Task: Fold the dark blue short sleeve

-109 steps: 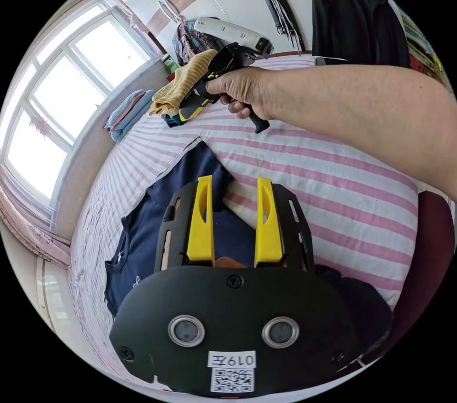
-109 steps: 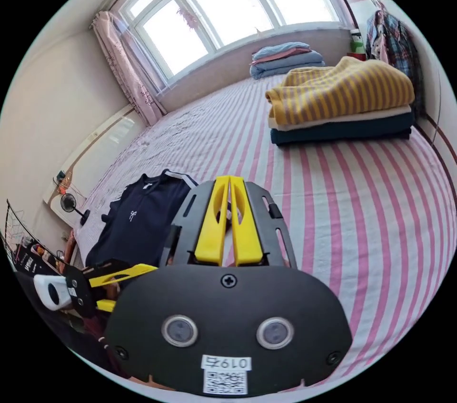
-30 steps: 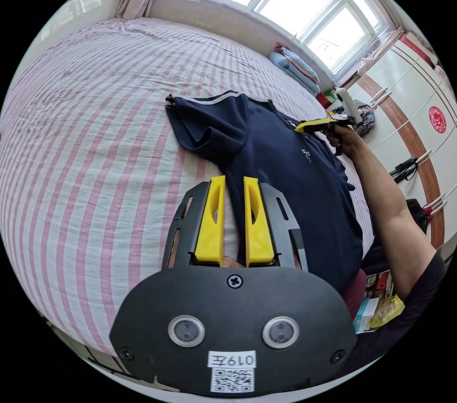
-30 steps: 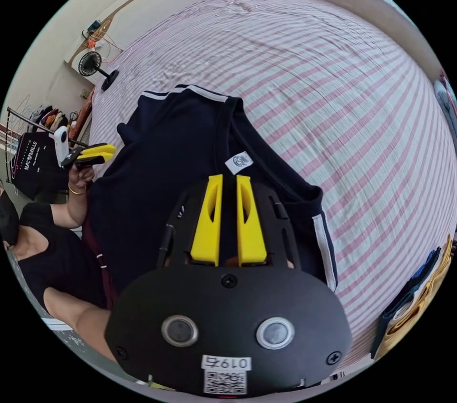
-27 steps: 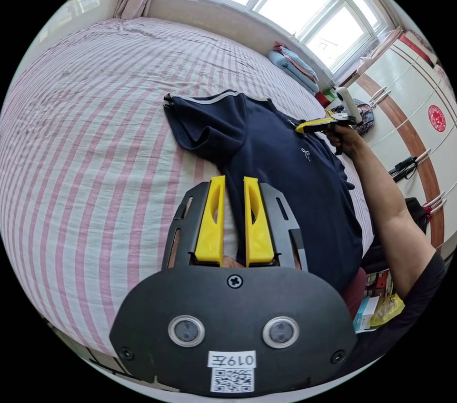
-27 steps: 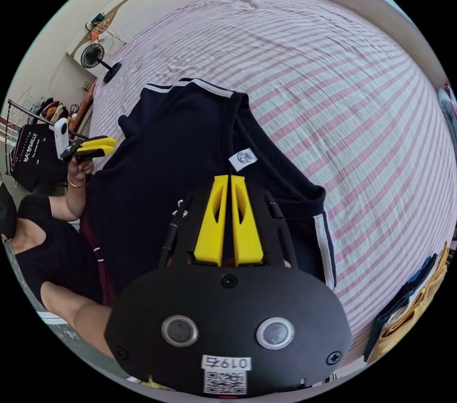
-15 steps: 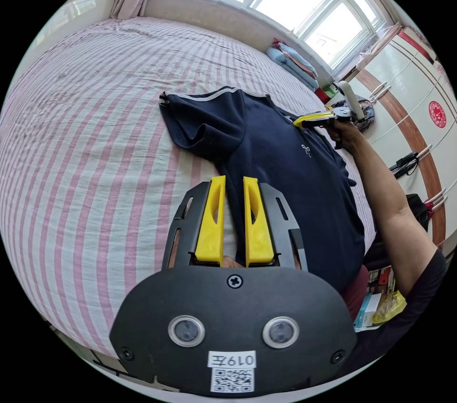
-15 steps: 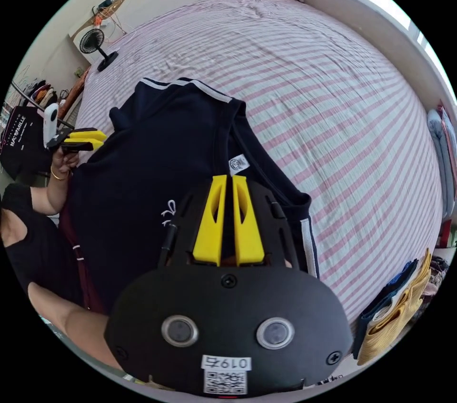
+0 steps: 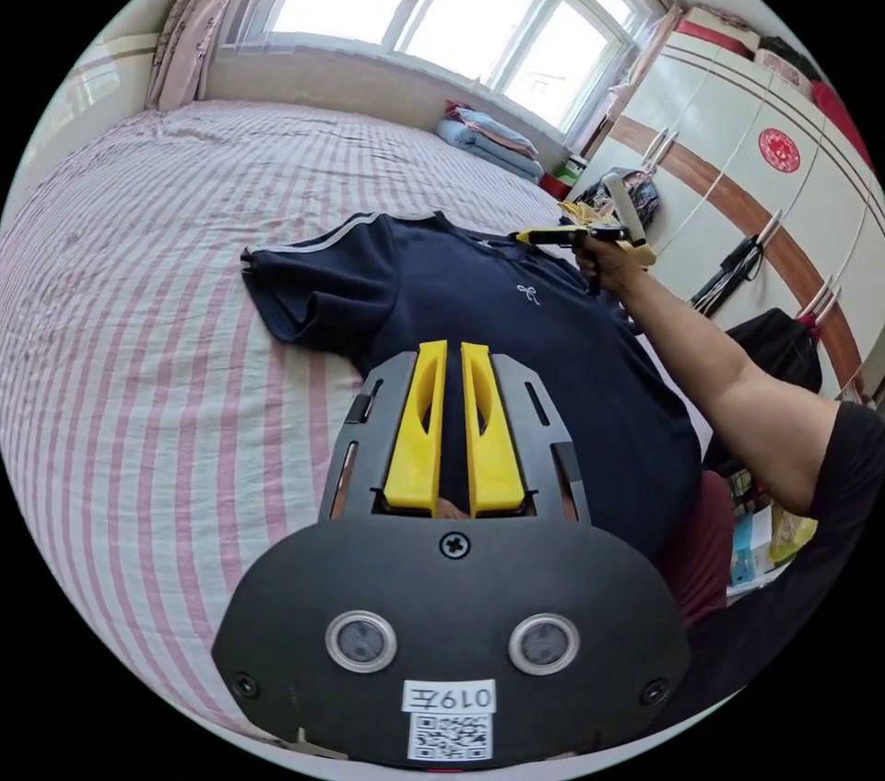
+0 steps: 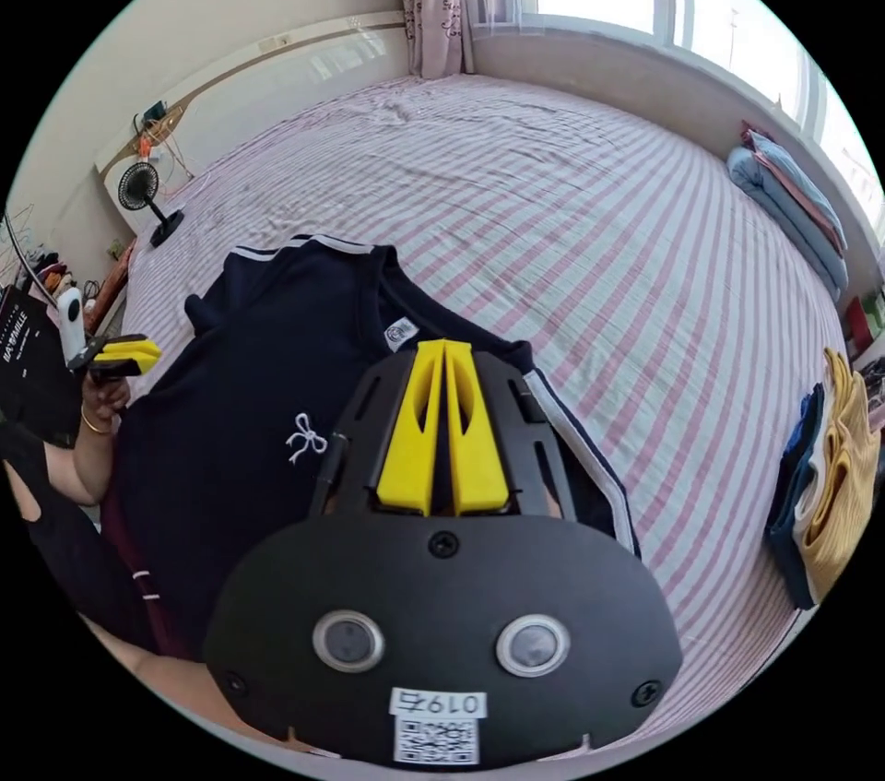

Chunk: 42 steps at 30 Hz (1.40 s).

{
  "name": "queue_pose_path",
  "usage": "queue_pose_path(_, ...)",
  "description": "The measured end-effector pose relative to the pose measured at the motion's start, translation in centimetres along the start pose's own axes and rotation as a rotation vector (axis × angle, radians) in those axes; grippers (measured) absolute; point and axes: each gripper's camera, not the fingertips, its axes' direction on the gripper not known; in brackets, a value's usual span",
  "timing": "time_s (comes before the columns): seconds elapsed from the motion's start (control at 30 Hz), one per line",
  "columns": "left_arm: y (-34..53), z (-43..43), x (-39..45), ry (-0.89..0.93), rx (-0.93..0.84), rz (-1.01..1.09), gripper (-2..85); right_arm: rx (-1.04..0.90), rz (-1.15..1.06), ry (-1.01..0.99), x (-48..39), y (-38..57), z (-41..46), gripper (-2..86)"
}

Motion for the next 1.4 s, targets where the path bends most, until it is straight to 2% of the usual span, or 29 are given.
queue_pose_path(0.1, 0.3, 1.7, 1.4, -0.083, -0.073, 0.048, 1.2, 0.024, 0.038, 0.149, 0.5, 1.2, -0.1, 0.4)
queue_pose_path(0.17, 0.5, 2.4, 1.8, -0.09, -0.092, 0.054, 1.3, 0.075, 0.069, 0.182, 1.2, 1.7, -0.8, 4.6)
queue_pose_path(0.23, 0.6, 2.6, 1.8, -0.084, -0.092, 0.047, 1.5, 0.074, 0.106, 0.114, 3.2, 2.0, -1.0, 8.0)
queue_pose_path(0.4, 0.9, 3.5, 1.4, -0.057, -0.114, 0.018, 2.0, -0.039, 0.165, -0.025, 7.5, 2.2, 1.0, 9.2)
queue_pose_path(0.5, 0.8, 4.2, 1.8, -0.099, -0.167, 0.028, 2.4, -0.087, 0.136, -0.058, 8.4, 2.5, 2.1, 6.8)
queue_pose_path(0.63, 0.2, 3.9, 4.4, -0.26, -0.189, 0.099, 3.9, -0.06, 0.12, 0.001, 9.3, 3.3, 1.9, 1.6)
queue_pose_path(0.73, -0.4, 4.4, 4.9, -0.368, -0.248, 0.108, 6.5, -0.056, 0.152, 0.001, 10.3, 3.9, 2.6, 1.4)
queue_pose_path(0.8, -0.3, 5.1, 3.5, -0.349, -0.288, 0.054, 7.4, -0.106, 0.145, 0.015, 10.4, 4.0, 3.9, 2.7)
queue_pose_path(0.9, 0.2, 5.0, 1.2, -0.267, -0.302, -0.046, 8.2, -0.055, 0.181, 0.087, 10.7, 4.2, 3.6, 6.9)
queue_pose_path(1.0, 0.4, 5.2, 0.8, -0.251, -0.316, -0.055, 8.3, 0.127, 0.204, 0.243, 9.4, 4.4, 1.0, 8.9)
queue_pose_path(1.07, 0.4, 5.5, 0.8, -0.269, -0.323, -0.056, 8.0, 0.22, 0.14, 0.276, 7.2, 3.9, -0.1, 7.3)
queue_pose_path(1.13, 0.4, 5.5, 0.6, -0.263, -0.319, -0.065, 7.9, 0.264, -0.041, 0.116, 3.1, 2.1, 0.1, 3.8)
queue_pose_path(1.23, 0.6, 5.3, -0.5, -0.225, -0.305, -0.096, 7.6, 0.23, -0.236, -0.166, -2.7, -1.1, 2.1, 2.9)
queue_pose_path(1.33, 0.6, 4.6, -1.4, -0.18, -0.281, -0.116, 7.3, 0.142, -0.401, -0.257, -8.9, -3.8, 6.0, 6.3)
queue_pose_path(1.4, 0.1, 2.7, -2.0, -0.159, -0.157, -0.144, 7.0, 0.064, -0.467, -0.265, -11.7, -5.2, 9.1, 7.9)
